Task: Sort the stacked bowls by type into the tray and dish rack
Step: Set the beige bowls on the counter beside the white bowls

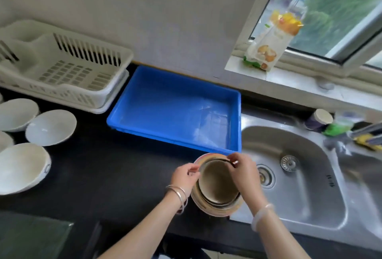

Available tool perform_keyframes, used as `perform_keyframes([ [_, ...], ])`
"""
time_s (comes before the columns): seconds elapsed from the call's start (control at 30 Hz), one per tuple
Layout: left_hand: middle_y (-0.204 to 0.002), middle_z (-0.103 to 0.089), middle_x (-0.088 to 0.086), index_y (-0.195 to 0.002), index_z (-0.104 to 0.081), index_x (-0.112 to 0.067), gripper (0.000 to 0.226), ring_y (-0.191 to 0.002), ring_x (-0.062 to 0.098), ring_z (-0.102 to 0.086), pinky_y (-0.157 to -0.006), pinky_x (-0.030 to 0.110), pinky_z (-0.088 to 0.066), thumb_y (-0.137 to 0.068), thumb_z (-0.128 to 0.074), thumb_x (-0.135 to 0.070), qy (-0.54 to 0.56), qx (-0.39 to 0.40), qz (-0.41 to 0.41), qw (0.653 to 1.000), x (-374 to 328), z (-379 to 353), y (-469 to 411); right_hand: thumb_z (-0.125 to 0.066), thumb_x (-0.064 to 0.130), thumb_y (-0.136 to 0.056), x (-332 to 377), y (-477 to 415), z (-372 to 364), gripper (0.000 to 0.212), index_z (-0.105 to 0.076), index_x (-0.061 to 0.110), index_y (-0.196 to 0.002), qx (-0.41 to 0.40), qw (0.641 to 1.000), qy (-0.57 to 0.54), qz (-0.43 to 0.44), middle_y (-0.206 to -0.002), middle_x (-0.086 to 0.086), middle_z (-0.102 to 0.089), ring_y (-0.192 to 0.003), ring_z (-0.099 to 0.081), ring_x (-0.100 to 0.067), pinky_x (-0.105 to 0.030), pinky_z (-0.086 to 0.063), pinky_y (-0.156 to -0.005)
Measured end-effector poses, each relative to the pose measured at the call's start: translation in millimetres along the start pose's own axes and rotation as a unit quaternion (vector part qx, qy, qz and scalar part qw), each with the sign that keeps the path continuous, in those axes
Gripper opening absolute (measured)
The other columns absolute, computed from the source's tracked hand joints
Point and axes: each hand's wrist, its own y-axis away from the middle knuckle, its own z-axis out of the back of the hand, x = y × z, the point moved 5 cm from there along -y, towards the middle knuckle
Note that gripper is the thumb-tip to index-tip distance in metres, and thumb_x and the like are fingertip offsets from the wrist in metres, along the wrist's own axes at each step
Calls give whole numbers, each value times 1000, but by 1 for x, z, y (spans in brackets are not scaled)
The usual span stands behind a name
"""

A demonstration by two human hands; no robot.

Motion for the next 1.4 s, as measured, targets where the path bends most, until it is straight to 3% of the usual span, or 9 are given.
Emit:
perform_keyframes([
  [0.17,-110,-70,2,-115,-64,-15,30,-95,12,-63,-86,16,-42,-86,-58,-13,-110,-28,-27,993,-6,-13,-1,-76,21,-74,-22,14,9,17,-61,17,-81,-11,1000,22,7,-78,4,-54,-68,-50,-18,-27,-31,-60],
  [0.3,-105,-69,0,-114,-63,-17,29,-88,12,-61,-86,22,-48,-86,-56,-12,-132,-32,-36,990,-9,-21,-2,-68,18,-80,-23,14,6,11,-58,13,-79,-19,998,60,20,-82,-6,-65,-76,-58,-28,-30,-34,-60],
  [0.53,-101,-67,-2,-108,-65,-20,23,-85,9,-56,-75,21,-41,-91,-51,-24,-117,-29,-31,992,-7,-20,-8,-54,28,-92,-21,9,10,14,-56,14,-92,-12,989,138,50,-91,-6,-68,-84,-62,-29,-30,-33,-60],
  [0.7,-92,-69,5,-86,-64,-24,19,-90,19,-66,-80,33,-56,-93,-47,-26,-33,-10,-1,999,-6,-19,-8,-51,30,-93,-25,4,21,17,-53,14,-96,5,990,128,53,-92,-9,-69,-86,-61,-33,-31,-30,-59],
  [0.77,-93,-67,3,-93,-65,-20,12,-88,17,-66,-80,33,-57,-91,-52,-20,-52,-8,5,999,-6,-19,-9,-52,30,-93,-27,2,25,17,-53,13,-96,13,993,101,59,-91,-9,-69,-85,-60,-34,-31,-31,-58],
  [0.97,-87,-66,9,-78,-58,-13,7,-82,23,-65,-77,40,-58,-84,-61,-14,-106,-14,15,994,-11,-23,-10,-56,24,-92,-34,0,38,16,-45,20,-81,26,998,-53,13,-85,-8,-68,-66,-60,-29,-33,-47,-58],
  [1.03,-85,-65,11,-78,-57,-10,7,-80,24,-64,-68,36,-60,-84,-60,-11,-90,-20,10,996,-14,-21,-10,-57,22,-91,-34,-2,44,22,-43,25,-75,32,993,-117,-11,-84,-6,-67,-57,-63,-26,-33,-52,-49],
  [1.13,-83,-65,14,-78,-56,-6,8,-76,25,-66,-60,33,-60,-83,-61,-8,-53,-39,3,998,-18,-9,-12,-59,18,-90,-26,-9,54,24,-45,25,-72,27,982,-185,-22,-83,-4,-66,-46,-61,-14,-19,-44,-38],
  [1.4,-77,-65,12,-76,-55,-8,10,-70,20,-66,-50,23,-55,-82,-61,-5,55,-106,13,993,-18,53,-14,-58,8,-88,20,-25,48,16,-51,19,-77,39,942,-333,-18,-73,-5,-64,-40,-58,-10,-21,-49,-42],
])
